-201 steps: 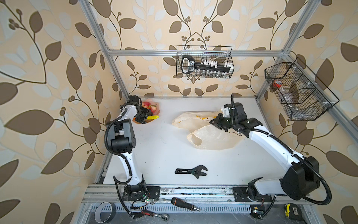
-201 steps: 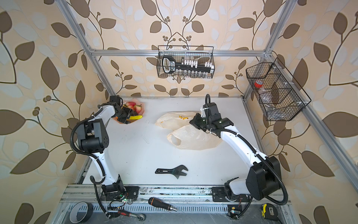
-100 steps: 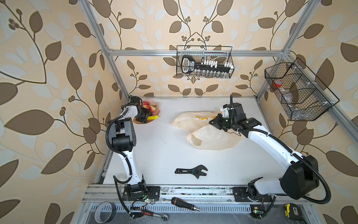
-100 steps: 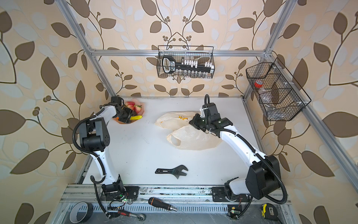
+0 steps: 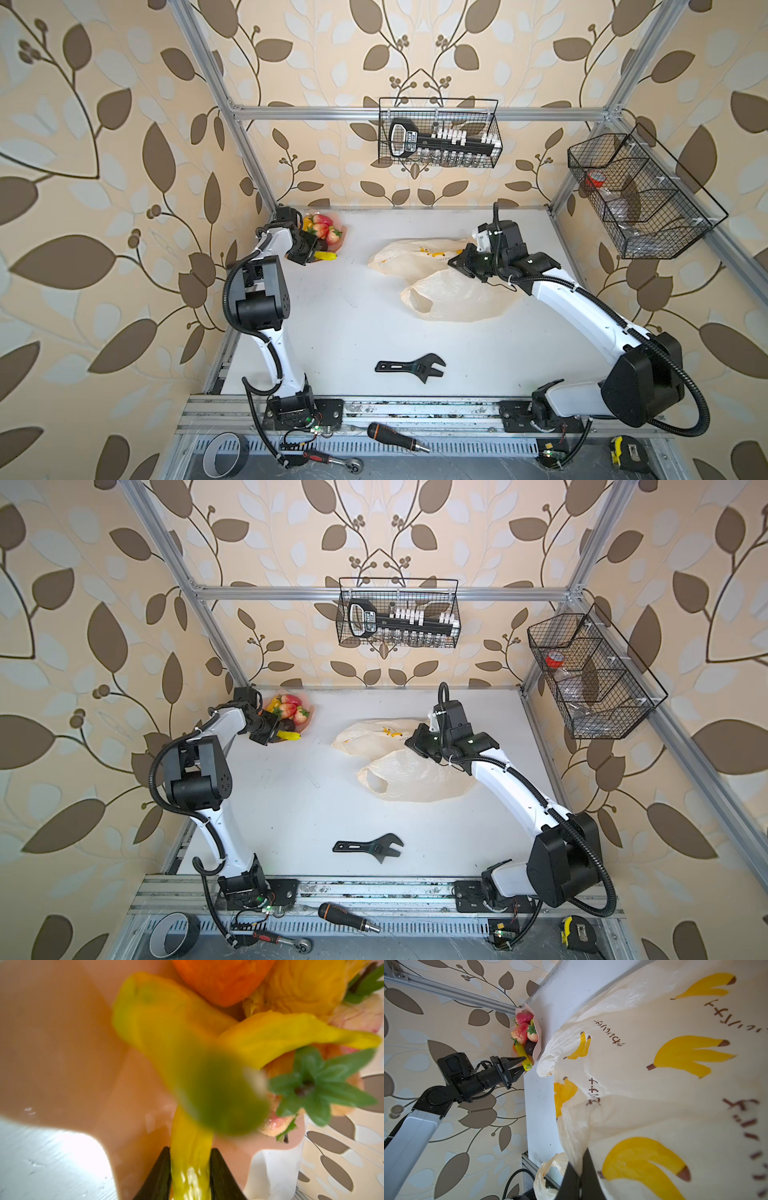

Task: Place the fruits into the plastic bag
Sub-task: Pick up the fruit from the plate.

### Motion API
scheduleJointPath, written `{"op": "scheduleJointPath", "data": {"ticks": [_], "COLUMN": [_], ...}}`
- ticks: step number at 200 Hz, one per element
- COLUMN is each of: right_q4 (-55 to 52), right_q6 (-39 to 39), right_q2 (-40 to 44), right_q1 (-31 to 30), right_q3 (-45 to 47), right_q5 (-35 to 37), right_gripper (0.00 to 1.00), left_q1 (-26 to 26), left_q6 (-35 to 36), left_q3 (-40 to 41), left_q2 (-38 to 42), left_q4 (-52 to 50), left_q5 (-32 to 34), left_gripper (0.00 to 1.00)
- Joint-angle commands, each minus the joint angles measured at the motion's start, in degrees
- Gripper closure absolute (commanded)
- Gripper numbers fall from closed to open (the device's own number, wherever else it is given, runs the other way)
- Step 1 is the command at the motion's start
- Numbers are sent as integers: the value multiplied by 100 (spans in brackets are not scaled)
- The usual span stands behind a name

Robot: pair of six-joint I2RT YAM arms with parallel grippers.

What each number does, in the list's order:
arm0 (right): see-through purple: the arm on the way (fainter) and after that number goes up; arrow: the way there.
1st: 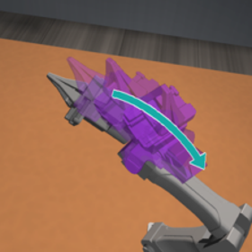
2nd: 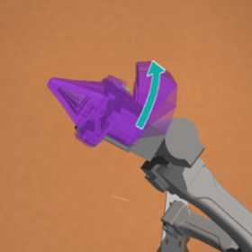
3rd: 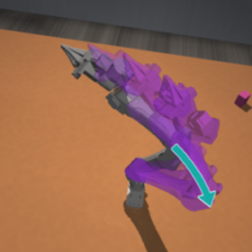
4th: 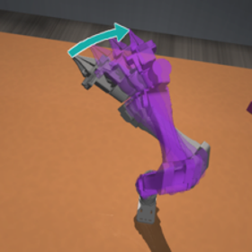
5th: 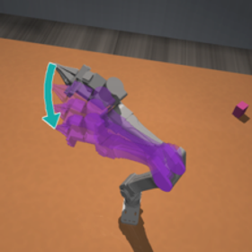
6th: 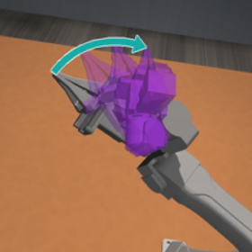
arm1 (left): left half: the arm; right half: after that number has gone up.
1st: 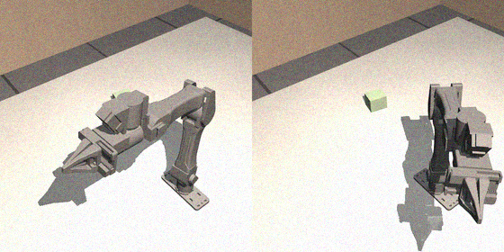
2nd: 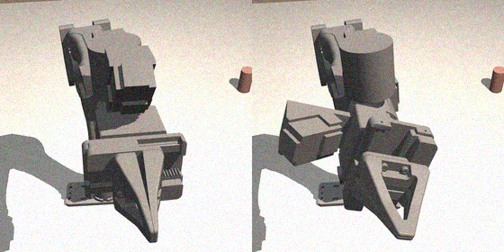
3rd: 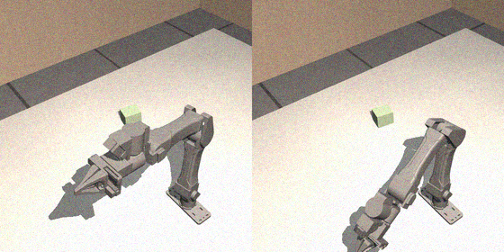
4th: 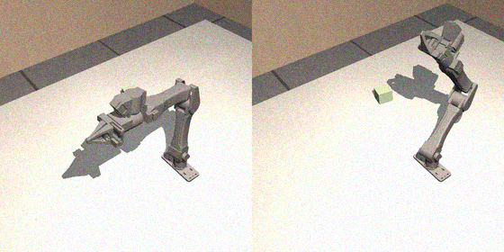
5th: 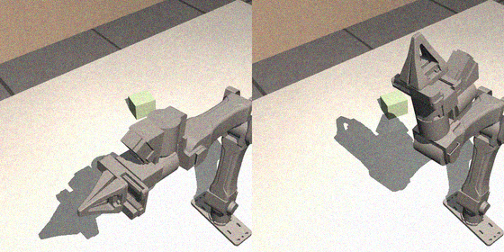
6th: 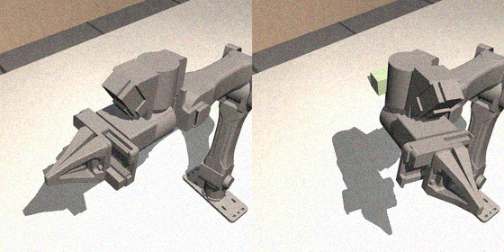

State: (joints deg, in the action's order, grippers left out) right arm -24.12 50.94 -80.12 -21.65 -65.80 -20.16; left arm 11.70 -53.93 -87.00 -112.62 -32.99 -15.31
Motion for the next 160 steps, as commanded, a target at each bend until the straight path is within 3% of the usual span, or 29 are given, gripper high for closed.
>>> {"op": "scheduleJointPath", "data": {"ticks": [1, 56, 101, 127, 160], "right_q4": [4, -13, -214, -251, -277], "right_q6": [-39, -81, -222, -231, -250], "right_q2": [-40, -113, -101, -80, -127], "right_q1": [-15, -6, 29, 55, 73], "right_q3": [-231, -294, -425, -398, -390], "right_q5": [-55, -144, -141, -171, -234], "right_gripper": [100, 100, 100, 100, 100], "left_q1": [35, 35, -97, -630, -1663], "left_q6": [261, 454, 1257, 1941, 2757], "left_q3": [143, 365, 306, 373, 485], "left_q2": [694, 1321, 2075, 2531, 2729], "left_q4": [-157, -310, -495, -329, -418], "left_q5": [-211, -411, -521, -681, -1061], "left_gripper": [69, 69, 68, 67, 66]}}
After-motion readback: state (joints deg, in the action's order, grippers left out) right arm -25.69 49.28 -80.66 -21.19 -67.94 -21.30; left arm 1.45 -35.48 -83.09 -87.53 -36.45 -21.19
